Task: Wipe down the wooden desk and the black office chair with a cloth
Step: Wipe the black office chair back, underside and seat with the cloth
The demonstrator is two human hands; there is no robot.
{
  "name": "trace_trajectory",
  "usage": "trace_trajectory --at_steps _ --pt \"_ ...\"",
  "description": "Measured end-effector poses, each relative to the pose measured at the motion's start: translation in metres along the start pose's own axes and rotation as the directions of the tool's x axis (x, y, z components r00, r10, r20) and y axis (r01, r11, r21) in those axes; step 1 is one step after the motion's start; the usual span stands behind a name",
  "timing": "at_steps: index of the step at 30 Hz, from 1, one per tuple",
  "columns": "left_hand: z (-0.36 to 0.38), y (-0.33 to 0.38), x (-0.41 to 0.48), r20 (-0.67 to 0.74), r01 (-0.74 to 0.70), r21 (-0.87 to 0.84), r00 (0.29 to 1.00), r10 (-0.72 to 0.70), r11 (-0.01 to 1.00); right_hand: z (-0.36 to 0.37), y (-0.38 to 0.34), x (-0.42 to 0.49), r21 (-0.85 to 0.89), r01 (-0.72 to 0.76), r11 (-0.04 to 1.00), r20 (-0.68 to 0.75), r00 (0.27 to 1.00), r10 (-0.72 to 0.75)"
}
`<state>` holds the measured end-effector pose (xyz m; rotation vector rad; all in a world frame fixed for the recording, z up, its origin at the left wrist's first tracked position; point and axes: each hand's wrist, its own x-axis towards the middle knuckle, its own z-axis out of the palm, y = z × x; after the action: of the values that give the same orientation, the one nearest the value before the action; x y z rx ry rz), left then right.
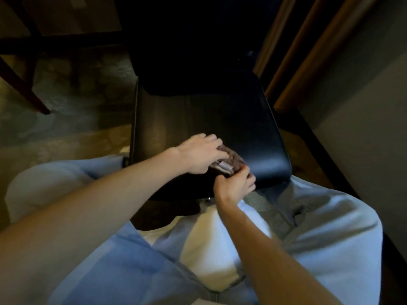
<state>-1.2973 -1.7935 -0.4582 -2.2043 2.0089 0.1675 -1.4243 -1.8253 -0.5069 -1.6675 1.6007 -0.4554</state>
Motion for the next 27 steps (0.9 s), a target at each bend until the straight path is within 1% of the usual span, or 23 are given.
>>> trace_trajectory --at_steps 3,6,9,11,13,14,16,18,20,23,24,25,26,27 --pt "0.007 -0.014 -0.021 0.055 0.002 0.022 0.998 -0.003 1.000 0.031 -0.010 -0.026 0.020 -0.115 0.993 0.040 0.993 0.114" --pt "0.006 -0.040 -0.054 0.129 -0.013 0.072 0.992 0.004 0.997 0.060 -0.023 -0.067 0.091 -0.166 0.982 0.121 0.981 0.154" --pt "0.006 -0.061 -0.087 0.255 -0.006 0.128 0.967 -0.027 0.992 0.080 -0.035 -0.104 0.145 -0.218 0.965 0.257 0.950 0.176" --pt "0.005 -0.069 -0.102 0.335 0.018 0.143 0.940 -0.066 0.990 0.083 -0.039 -0.113 0.125 -0.242 0.962 0.362 0.914 0.183" --pt "0.002 -0.076 -0.108 0.377 0.070 0.119 0.919 -0.110 0.990 0.077 -0.040 -0.109 0.105 -0.228 0.968 0.448 0.880 0.159" --pt "-0.002 -0.079 -0.108 0.378 0.104 0.091 0.917 -0.131 0.990 0.070 -0.039 -0.104 0.105 -0.195 0.975 0.465 0.877 0.125" --pt "-0.010 -0.082 -0.102 0.326 0.161 0.020 0.932 -0.159 0.987 0.054 -0.041 -0.089 0.113 -0.064 0.991 0.421 0.907 0.010" --pt "-0.017 -0.080 -0.089 0.226 0.184 -0.031 0.959 -0.173 0.982 0.035 -0.046 -0.070 0.111 0.087 0.990 0.313 0.942 -0.118" --pt "-0.019 -0.074 -0.069 0.099 0.180 -0.052 0.980 -0.175 0.982 0.018 -0.053 -0.046 0.115 0.202 0.973 0.195 0.956 -0.222" --pt "-0.018 -0.058 -0.035 -0.070 0.191 -0.106 0.978 -0.198 0.976 -0.005 -0.054 -0.006 0.078 0.357 0.931 0.070 0.930 -0.362" --pt "-0.018 -0.054 -0.024 -0.100 0.202 -0.121 0.972 -0.215 0.972 -0.011 -0.052 0.008 0.036 0.410 0.912 0.070 0.909 -0.411" --pt "-0.018 -0.051 -0.015 -0.112 0.216 -0.126 0.967 -0.230 0.968 -0.017 -0.050 0.022 -0.026 0.461 0.887 0.111 0.883 -0.455" --pt "-0.017 -0.049 -0.008 -0.104 0.229 -0.124 0.965 -0.242 0.966 -0.021 -0.048 0.035 -0.096 0.509 0.856 0.194 0.853 -0.485" --pt "-0.013 -0.047 -0.003 -0.075 0.242 -0.123 0.965 -0.253 0.962 -0.022 -0.046 0.047 -0.158 0.554 0.817 0.309 0.814 -0.492"
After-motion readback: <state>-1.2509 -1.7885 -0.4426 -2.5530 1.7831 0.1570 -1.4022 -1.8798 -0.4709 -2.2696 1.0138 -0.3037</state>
